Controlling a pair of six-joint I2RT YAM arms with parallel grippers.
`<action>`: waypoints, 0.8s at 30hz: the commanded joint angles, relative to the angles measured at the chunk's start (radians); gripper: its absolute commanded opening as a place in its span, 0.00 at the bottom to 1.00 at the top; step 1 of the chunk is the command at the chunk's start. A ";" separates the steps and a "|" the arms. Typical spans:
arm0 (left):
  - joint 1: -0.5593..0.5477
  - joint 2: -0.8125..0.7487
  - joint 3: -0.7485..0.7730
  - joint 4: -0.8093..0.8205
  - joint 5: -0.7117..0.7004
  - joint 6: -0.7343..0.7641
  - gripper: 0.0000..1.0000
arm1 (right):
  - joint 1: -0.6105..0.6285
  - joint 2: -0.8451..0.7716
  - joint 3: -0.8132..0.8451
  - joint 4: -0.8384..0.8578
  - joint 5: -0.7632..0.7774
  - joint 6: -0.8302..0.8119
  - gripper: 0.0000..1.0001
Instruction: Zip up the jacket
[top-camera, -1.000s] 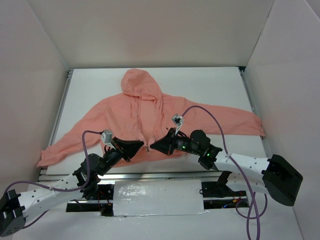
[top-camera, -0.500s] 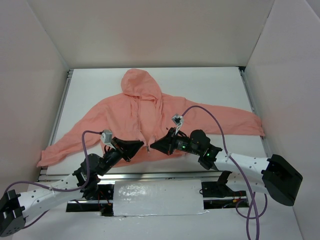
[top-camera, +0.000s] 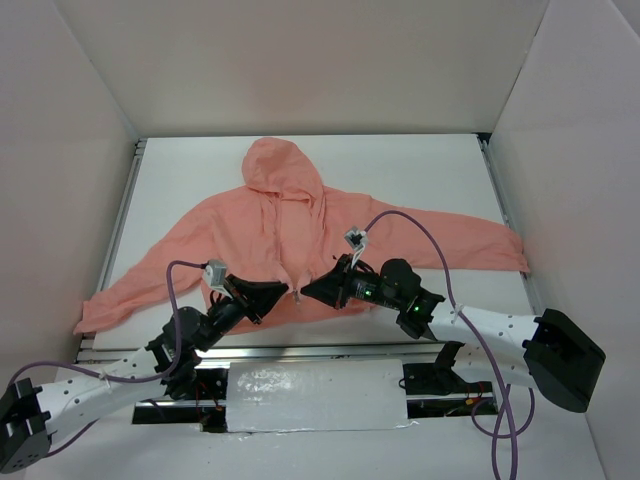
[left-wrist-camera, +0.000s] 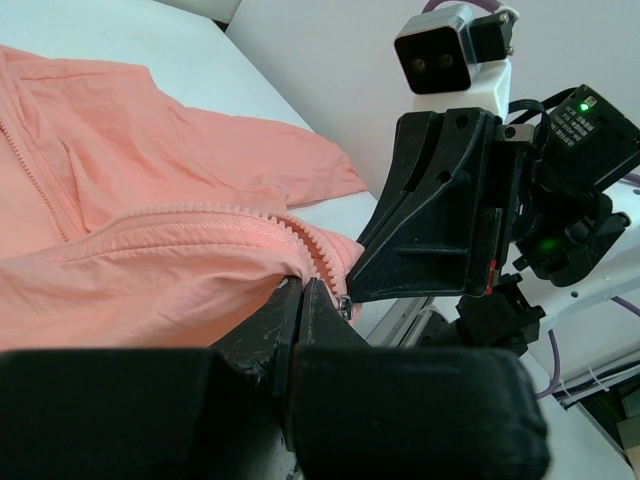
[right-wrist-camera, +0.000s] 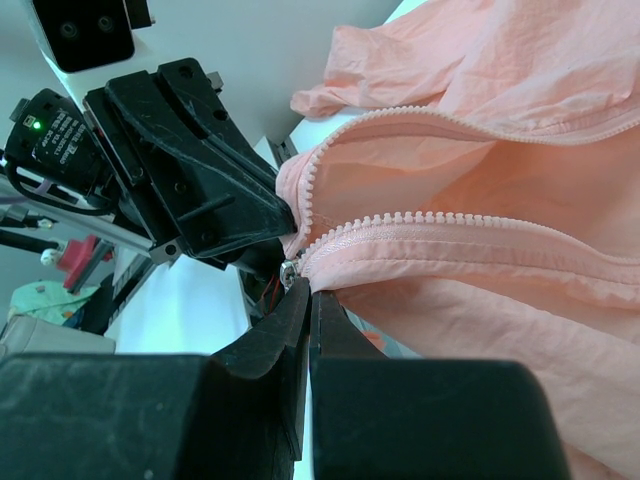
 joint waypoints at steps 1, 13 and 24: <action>0.004 0.012 0.015 0.056 0.019 -0.005 0.00 | -0.009 0.004 0.051 0.042 0.000 0.000 0.00; 0.004 -0.013 0.017 0.030 -0.008 0.004 0.00 | -0.009 0.024 0.083 -0.033 0.018 -0.005 0.00; 0.004 -0.011 0.041 -0.038 -0.079 0.021 0.00 | -0.007 0.003 0.094 -0.139 0.043 0.003 0.00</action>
